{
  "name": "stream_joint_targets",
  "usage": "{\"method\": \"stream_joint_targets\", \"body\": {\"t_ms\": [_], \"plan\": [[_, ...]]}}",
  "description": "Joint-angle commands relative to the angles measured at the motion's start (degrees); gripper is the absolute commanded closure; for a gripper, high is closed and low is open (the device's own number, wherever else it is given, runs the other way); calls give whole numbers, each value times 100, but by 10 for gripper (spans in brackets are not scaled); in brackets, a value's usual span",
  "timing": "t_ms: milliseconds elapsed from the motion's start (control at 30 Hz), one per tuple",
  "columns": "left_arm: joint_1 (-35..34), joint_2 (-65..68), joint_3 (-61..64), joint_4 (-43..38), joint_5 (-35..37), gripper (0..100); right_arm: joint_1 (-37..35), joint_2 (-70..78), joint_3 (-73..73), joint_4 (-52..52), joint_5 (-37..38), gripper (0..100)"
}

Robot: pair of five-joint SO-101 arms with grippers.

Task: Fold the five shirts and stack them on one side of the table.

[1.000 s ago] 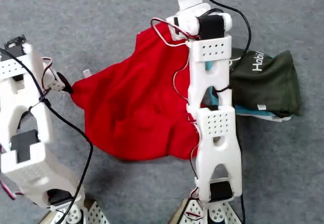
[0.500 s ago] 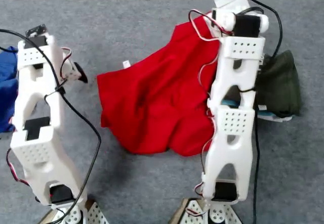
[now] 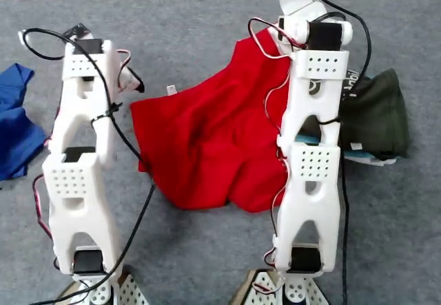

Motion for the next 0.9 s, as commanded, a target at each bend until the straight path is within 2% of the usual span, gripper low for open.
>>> {"method": "stream_joint_targets", "body": {"t_ms": [0, 267, 467, 867], "plan": [[211, 101, -519, 97, 448, 736, -92, -13, -215, -114, 53, 994], [158, 813, -1292, 721, 1213, 756, -92, -13, -215, -114, 53, 994], [141, 1376, -1952, 985, 1240, 845, -101, -13, -215, -114, 53, 994], [149, 1912, -2505, 1090, 1248, 850, -101, -13, -215, -114, 53, 994]]}}
